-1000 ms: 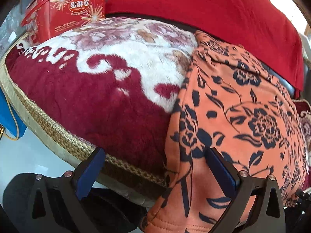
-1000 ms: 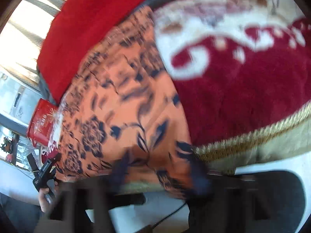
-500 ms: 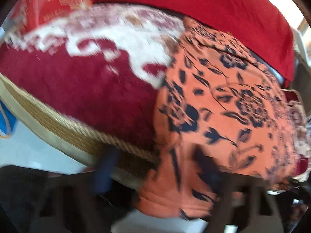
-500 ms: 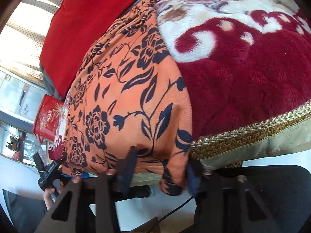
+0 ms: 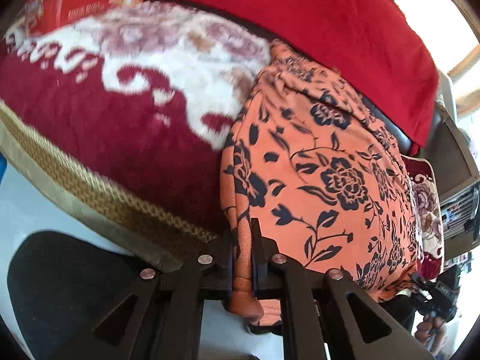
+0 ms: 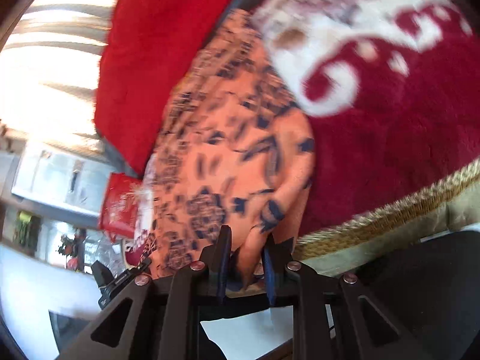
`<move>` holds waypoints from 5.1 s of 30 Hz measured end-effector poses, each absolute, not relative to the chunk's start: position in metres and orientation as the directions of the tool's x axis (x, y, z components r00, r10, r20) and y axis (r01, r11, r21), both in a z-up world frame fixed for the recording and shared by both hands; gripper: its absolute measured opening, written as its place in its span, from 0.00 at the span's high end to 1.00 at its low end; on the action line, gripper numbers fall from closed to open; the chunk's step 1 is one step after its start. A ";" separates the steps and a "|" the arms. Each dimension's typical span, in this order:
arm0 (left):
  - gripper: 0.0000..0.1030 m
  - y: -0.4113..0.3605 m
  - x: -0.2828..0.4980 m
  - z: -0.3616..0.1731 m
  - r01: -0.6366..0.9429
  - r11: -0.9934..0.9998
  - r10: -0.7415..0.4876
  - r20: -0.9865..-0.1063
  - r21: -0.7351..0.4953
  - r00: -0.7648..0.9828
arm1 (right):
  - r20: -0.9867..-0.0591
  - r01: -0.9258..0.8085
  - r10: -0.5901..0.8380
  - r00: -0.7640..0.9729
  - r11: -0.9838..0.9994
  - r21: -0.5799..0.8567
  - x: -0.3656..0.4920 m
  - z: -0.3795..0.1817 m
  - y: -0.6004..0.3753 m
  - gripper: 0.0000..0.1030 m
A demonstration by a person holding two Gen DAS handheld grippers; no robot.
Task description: Fold small clothes
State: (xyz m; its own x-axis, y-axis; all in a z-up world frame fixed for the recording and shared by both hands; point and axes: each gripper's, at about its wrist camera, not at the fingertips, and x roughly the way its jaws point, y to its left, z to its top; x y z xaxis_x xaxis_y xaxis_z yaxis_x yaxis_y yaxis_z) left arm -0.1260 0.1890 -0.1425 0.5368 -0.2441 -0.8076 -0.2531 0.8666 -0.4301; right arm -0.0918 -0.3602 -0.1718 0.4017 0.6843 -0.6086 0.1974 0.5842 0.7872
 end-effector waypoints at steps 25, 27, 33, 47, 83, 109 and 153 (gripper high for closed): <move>0.93 0.192 -0.101 -0.082 -0.192 0.909 -0.163 -0.737 -0.371 0.655 | -0.462 0.180 0.728 0.507 0.435 0.883 -0.069 -0.167 -0.379 0.82; 0.93 0.195 -0.098 -0.092 -0.215 0.894 -0.180 -0.756 -0.392 0.630 | -0.460 0.193 0.721 0.518 0.425 0.884 -0.067 -0.169 -0.380 0.84; 0.93 0.206 -0.094 -0.063 -0.200 0.891 -0.152 -0.683 -0.408 0.715 | -0.404 0.111 0.697 0.593 0.427 0.898 -0.066 -0.135 -0.396 0.84; 0.93 0.209 -0.089 -0.089 -0.237 0.893 -0.143 -0.741 -0.383 0.656 | -0.431 0.188 0.700 0.570 0.400 0.897 -0.073 -0.168 -0.386 0.86; 0.38 0.229 0.097 -0.106 -0.201 0.926 -0.113 -0.744 -0.319 0.659 | -0.678 0.132 0.383 0.627 0.806 0.577 0.113 -0.109 -0.398 0.24; 0.97 0.192 0.212 -0.113 -0.081 0.970 -0.132 -0.774 -0.230 0.620 | -0.839 -0.009 0.247 0.485 0.961 0.277 0.231 -0.133 -0.363 0.90; 0.95 0.186 0.265 -0.101 -0.061 0.988 -0.069 -0.751 -0.144 0.656 | -0.836 0.052 0.082 0.543 0.990 0.131 0.282 -0.125 -0.363 0.94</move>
